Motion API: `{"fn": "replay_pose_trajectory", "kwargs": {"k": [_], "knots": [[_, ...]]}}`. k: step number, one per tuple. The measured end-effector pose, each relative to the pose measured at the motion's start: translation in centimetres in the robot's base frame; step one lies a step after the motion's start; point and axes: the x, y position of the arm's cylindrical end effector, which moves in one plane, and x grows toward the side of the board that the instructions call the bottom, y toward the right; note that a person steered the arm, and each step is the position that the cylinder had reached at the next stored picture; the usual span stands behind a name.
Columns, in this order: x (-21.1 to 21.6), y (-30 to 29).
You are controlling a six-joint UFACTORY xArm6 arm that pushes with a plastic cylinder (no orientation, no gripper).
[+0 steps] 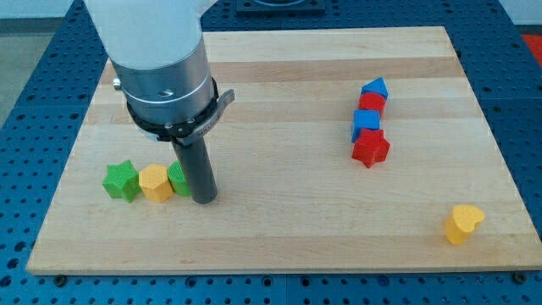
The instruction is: Push the yellow heart into green circle
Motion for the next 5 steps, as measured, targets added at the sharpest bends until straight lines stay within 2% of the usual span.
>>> {"fn": "replay_pose_trajectory", "kwargs": {"k": [1,2,5], "knots": [[0.6,2.8],[1.5,8.6],[0.1,30.3]]}}
